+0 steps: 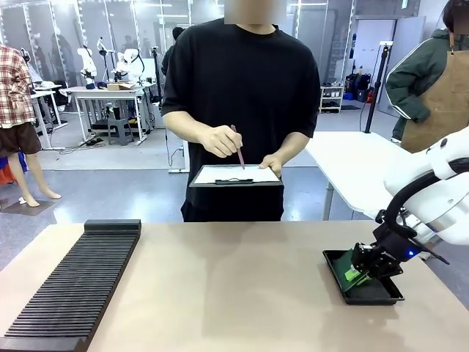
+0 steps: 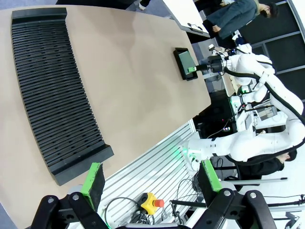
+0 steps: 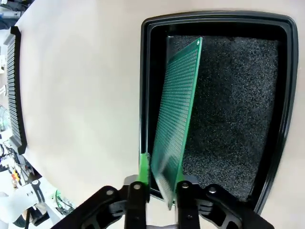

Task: Inspect the PCB.
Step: Place the Blank PCB in the ESD tray.

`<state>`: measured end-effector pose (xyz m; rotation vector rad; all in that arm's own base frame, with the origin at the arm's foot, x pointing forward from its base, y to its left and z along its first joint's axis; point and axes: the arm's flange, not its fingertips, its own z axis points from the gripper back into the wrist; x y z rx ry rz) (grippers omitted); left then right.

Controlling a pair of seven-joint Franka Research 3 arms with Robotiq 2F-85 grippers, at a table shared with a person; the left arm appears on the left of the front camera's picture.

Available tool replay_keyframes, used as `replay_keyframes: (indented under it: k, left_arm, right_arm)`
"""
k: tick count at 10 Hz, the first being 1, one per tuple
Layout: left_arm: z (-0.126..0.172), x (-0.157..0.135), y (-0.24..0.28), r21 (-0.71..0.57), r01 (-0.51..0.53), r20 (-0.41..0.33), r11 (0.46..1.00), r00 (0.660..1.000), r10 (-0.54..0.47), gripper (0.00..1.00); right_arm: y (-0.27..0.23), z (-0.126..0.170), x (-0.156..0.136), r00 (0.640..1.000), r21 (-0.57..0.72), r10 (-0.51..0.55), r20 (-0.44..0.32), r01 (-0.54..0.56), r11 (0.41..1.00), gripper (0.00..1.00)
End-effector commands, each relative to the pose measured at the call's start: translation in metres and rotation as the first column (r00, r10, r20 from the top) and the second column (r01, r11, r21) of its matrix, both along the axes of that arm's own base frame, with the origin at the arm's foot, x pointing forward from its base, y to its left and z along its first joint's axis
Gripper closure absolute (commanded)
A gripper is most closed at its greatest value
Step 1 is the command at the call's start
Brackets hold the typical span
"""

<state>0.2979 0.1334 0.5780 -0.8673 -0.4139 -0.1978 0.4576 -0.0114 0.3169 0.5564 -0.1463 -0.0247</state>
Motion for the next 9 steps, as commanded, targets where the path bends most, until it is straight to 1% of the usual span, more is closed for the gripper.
replay_keyframes:
  k: [1, 2, 4, 5, 6, 7, 8, 9]
  left_arm:
    - [0.003, -0.001, 0.0, 0.019, -0.006, -0.012, 1.0, 1.0, 0.007, 0.0]
    - [0.003, -0.001, 0.0, 0.019, -0.006, -0.012, 1.0, 1.0, 0.007, 0.0]
    - [0.003, -0.001, 0.0, 0.019, -0.006, -0.012, 1.0, 1.0, 0.007, 0.0]
    - [0.003, -0.001, 0.0, 0.019, -0.006, -0.012, 1.0, 1.0, 0.007, 0.0]
    - [0.003, -0.001, 0.0, 0.019, -0.006, -0.012, 1.0, 1.0, 0.007, 0.0]
    - [0.003, -0.001, 0.0, 0.019, -0.006, -0.012, 1.0, 1.0, 0.007, 0.0]
    - [0.003, -0.001, 0.0, 0.019, -0.006, -0.012, 1.0, 1.0, 0.007, 0.0]
    - [0.003, -0.001, 0.0, 0.019, -0.006, -0.012, 1.0, 1.0, 0.007, 0.0]
  right_arm:
    - [0.0, -0.001, -0.001, 0.999, -0.029, -0.012, 0.036, 0.013, 0.999, 0.12]
    - [0.0, 0.002, -0.004, 0.999, -0.065, -0.019, 0.051, 0.022, 0.998, 0.0]
    - [0.0, 0.013, -0.012, 0.996, -0.123, -0.034, 0.078, 0.043, 0.991, 0.0]
    - [-0.001, 0.021, -0.017, 0.995, -0.161, -0.039, 0.096, 0.054, 0.985, 0.13]
    - [-0.003, 0.028, -0.022, 0.994, -0.188, -0.044, 0.104, 0.063, 0.98, 0.03]
    - [-0.008, 0.034, -0.024, 0.991, -0.201, -0.059, 0.116, 0.082, 0.976, 0.0]
    - [-0.012, 0.038, -0.027, 0.99, -0.209, -0.074, 0.116, 0.097, 0.973, 0.0]
    - [-0.012, 0.025, -0.015, 0.993, -0.164, -0.021, 0.117, 0.041, 0.986, 0.0]
